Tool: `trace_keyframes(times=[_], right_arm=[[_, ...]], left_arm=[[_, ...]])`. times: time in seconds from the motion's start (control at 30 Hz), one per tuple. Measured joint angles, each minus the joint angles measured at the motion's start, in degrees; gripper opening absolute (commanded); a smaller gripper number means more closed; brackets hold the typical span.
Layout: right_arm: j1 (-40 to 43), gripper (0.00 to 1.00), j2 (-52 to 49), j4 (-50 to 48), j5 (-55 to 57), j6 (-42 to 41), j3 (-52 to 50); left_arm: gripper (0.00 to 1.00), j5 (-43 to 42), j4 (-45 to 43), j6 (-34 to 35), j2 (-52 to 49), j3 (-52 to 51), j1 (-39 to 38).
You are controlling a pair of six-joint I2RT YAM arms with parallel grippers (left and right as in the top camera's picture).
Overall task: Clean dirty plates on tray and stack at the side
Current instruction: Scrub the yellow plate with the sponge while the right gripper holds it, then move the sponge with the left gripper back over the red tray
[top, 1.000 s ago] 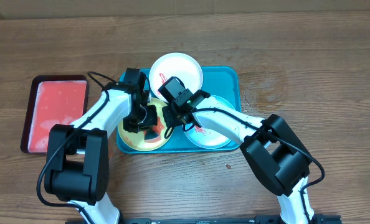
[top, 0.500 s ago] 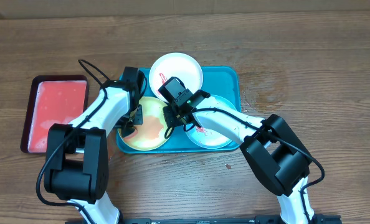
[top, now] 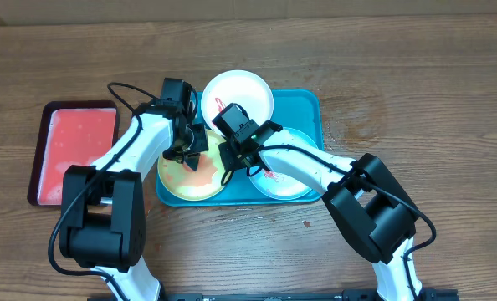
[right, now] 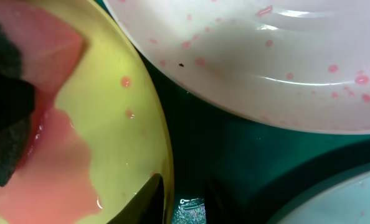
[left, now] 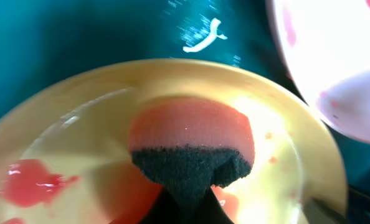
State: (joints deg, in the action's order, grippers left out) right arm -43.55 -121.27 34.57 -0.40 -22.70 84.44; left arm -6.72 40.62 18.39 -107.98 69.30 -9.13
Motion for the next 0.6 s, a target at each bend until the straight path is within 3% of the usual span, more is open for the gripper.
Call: trace_keyframes(times=[0.27,0.6], right_arm=[[0.0,0.2,0.0,0.15,-0.02,0.11,0.0],[-0.13,0.2,0.0,-0.55,-0.28,0.17,0.13]], left_arm=[[0.04,1.25,2.01,-0.09,-0.2,-0.13,1.53],[0.04,2.1,4.76,0.83,-0.2,-0.17,12.85]])
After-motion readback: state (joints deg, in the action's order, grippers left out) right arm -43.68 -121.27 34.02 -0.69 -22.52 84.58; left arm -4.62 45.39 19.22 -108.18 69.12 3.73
